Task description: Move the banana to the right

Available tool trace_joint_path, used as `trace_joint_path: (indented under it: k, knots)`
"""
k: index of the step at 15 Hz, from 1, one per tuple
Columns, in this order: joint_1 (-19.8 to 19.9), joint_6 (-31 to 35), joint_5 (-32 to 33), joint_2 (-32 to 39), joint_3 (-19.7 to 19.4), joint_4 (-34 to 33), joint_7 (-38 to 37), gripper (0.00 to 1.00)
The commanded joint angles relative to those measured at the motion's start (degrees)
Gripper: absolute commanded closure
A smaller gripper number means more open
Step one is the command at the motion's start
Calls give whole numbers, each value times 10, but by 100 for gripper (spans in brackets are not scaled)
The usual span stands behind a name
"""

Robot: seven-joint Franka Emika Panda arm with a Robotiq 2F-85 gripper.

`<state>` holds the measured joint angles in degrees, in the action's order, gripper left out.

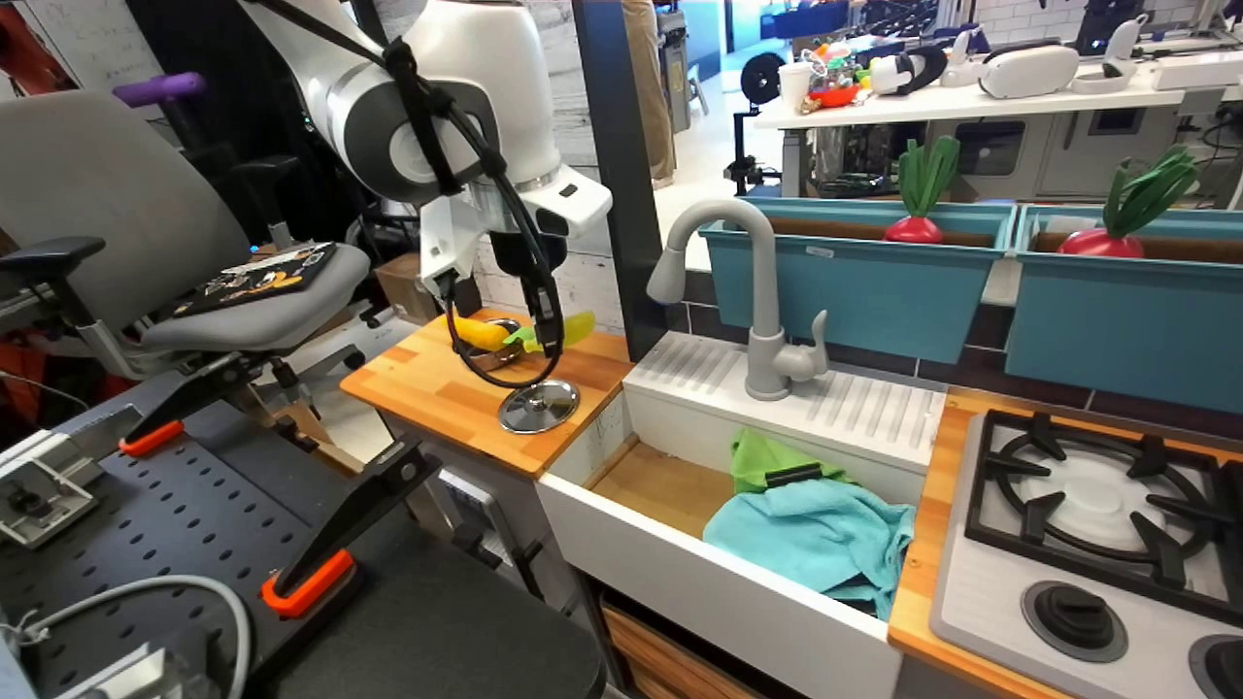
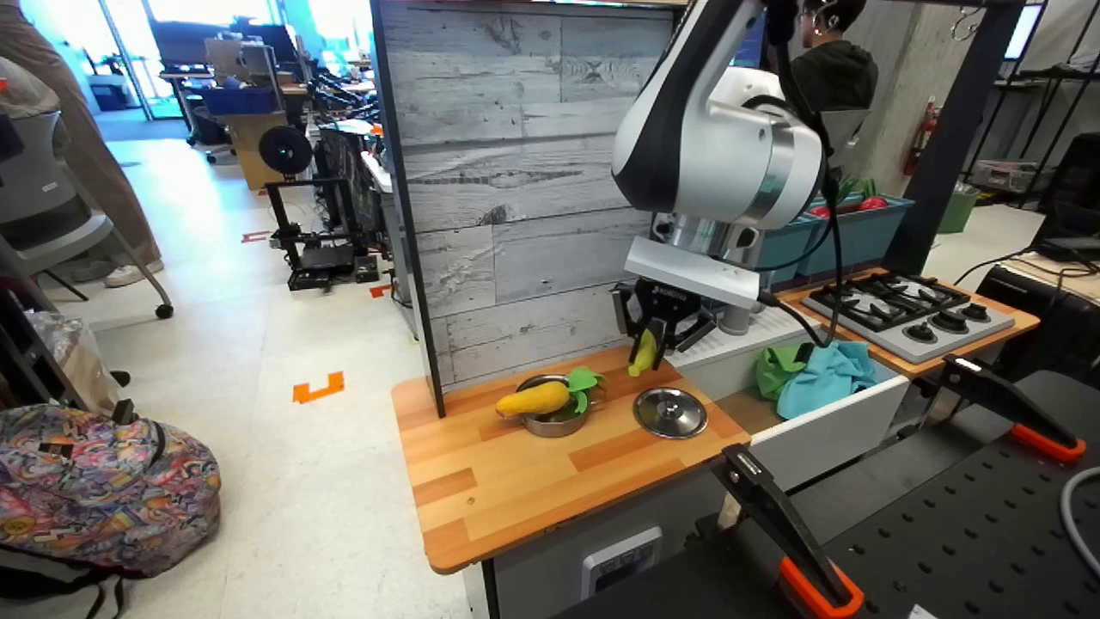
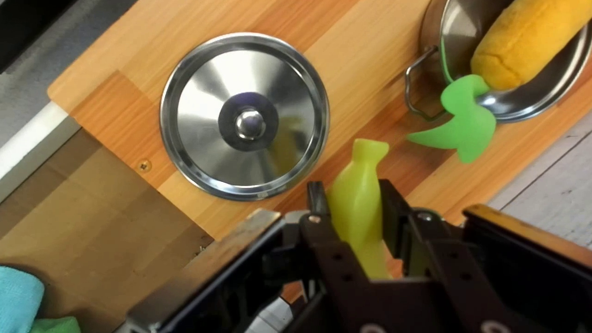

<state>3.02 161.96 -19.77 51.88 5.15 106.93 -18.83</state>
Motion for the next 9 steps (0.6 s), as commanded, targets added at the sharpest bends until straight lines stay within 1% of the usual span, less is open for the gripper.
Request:
trace_joint_path:
  k: [1,9]
  knots:
    - [-9,-15,-10,38,-12,-52,-18,96]
    - [-25,-45,-6,79,-34,-109,-56,96]
